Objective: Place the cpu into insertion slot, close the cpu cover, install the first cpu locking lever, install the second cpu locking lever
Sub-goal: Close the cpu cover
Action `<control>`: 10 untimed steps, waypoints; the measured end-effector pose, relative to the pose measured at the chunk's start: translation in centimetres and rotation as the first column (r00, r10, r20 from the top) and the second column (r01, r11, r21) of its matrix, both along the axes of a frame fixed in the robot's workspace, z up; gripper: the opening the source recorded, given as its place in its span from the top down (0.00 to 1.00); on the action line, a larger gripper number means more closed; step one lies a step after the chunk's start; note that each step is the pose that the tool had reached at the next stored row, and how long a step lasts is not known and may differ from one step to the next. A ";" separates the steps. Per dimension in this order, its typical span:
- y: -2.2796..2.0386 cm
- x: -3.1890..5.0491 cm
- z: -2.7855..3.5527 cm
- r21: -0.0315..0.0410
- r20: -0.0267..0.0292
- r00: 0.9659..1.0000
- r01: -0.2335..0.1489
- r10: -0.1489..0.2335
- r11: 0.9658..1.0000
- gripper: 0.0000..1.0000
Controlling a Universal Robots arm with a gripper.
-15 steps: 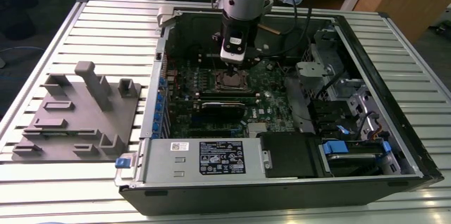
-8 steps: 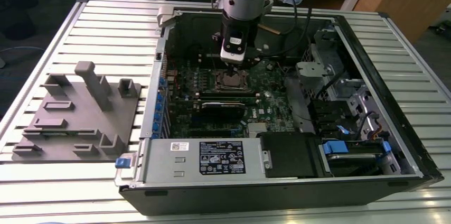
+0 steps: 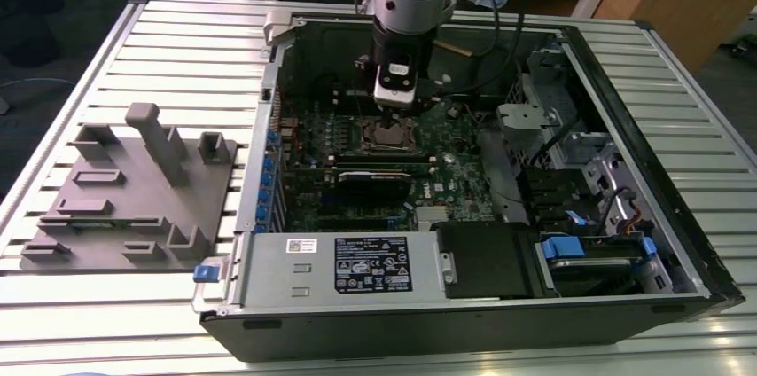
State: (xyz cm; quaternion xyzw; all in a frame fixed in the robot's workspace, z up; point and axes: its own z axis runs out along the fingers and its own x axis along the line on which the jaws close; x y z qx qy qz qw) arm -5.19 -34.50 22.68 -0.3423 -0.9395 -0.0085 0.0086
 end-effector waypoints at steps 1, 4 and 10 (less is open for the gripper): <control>0.00 0.00 -0.01 0.000 0.000 1.000 -0.011 0.011 1.000 0.89; 0.00 0.00 -0.02 0.000 0.000 0.999 -0.041 0.041 0.999 0.89; 0.00 0.00 -0.06 0.000 0.000 0.994 -0.109 0.109 0.994 0.89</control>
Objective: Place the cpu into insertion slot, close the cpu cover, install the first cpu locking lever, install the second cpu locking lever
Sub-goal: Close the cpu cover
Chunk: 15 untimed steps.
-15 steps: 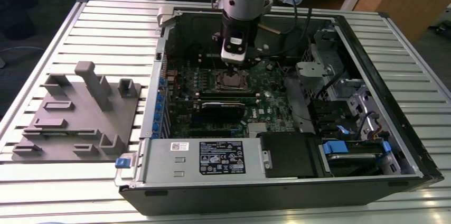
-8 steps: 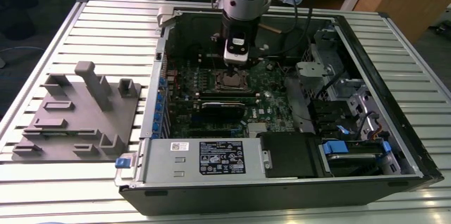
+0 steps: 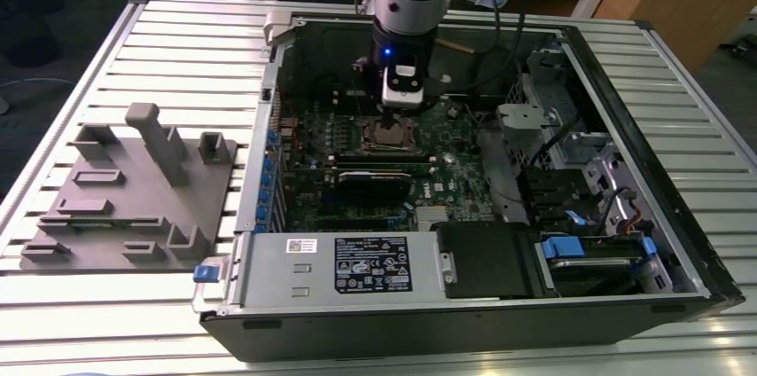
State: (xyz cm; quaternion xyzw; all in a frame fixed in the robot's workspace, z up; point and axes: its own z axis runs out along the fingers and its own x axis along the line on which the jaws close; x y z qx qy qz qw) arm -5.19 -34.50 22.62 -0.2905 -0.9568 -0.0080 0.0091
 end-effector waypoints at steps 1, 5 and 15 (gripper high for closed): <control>0.00 0.00 -0.01 0.000 0.000 1.000 -0.011 0.011 1.000 0.89; 0.00 0.00 -0.01 0.000 0.000 1.000 -0.029 0.029 1.000 0.89; 0.00 0.00 -0.01 0.000 0.000 1.000 -0.029 0.029 1.000 0.89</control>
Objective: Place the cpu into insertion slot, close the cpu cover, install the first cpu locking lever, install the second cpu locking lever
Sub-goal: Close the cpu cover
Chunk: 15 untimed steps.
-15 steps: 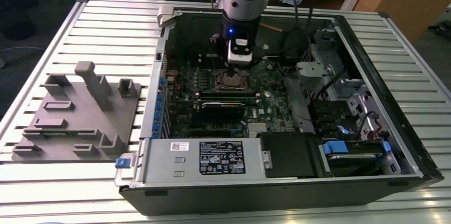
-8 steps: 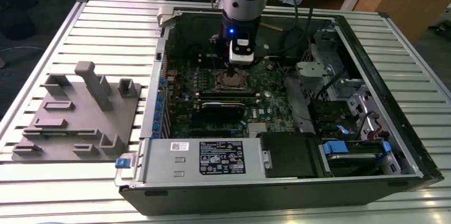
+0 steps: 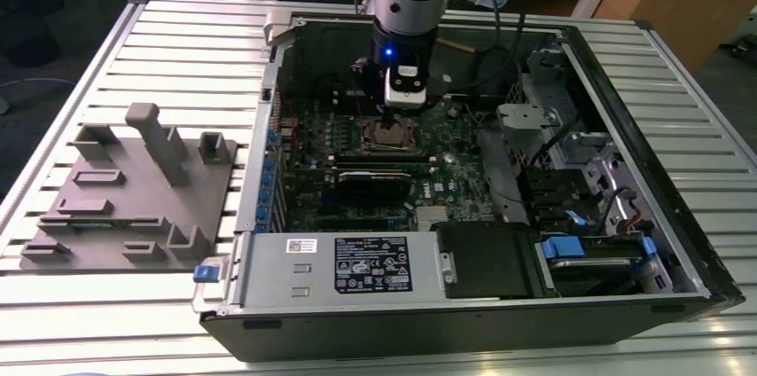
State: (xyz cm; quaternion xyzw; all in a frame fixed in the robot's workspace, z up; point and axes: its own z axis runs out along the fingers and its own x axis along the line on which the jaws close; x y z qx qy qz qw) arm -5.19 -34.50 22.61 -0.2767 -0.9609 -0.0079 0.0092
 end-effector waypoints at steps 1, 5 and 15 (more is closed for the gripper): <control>0.00 0.00 0.00 0.000 0.000 1.000 -0.001 0.001 1.000 0.89; 0.00 0.00 0.00 0.000 0.000 1.000 -0.009 0.009 1.000 0.89; 0.00 0.00 -0.01 0.000 0.000 1.000 -0.020 0.020 1.000 0.89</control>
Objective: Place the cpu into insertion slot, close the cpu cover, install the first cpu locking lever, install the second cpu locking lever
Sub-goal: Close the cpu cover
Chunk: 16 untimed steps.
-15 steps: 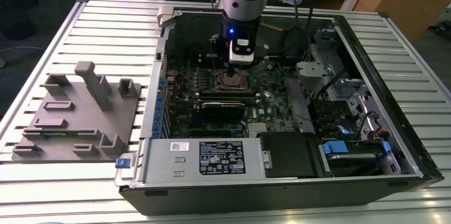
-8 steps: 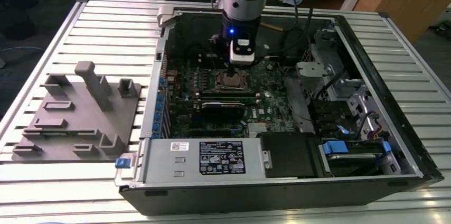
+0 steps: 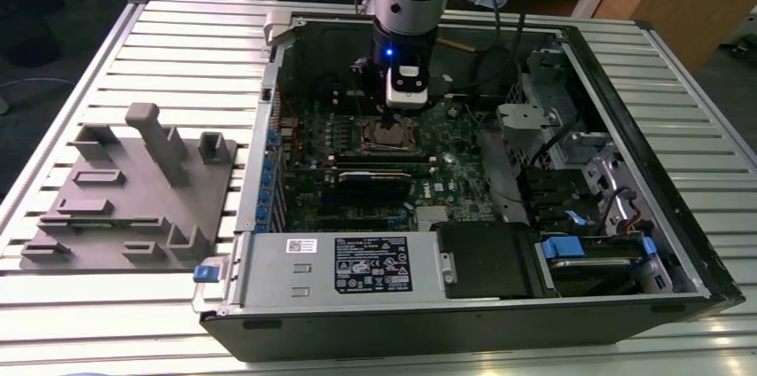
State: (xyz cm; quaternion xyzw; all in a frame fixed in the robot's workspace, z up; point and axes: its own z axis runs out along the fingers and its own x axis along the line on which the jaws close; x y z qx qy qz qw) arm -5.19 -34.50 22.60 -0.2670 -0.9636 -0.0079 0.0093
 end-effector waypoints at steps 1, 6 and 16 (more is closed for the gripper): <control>0.00 0.00 0.00 0.000 0.000 1.000 0.000 0.000 1.000 0.89; 0.00 0.00 0.00 0.000 0.000 1.000 -0.026 0.026 1.000 0.89; 0.00 0.00 -0.06 0.002 0.000 0.989 -0.151 0.151 0.989 0.89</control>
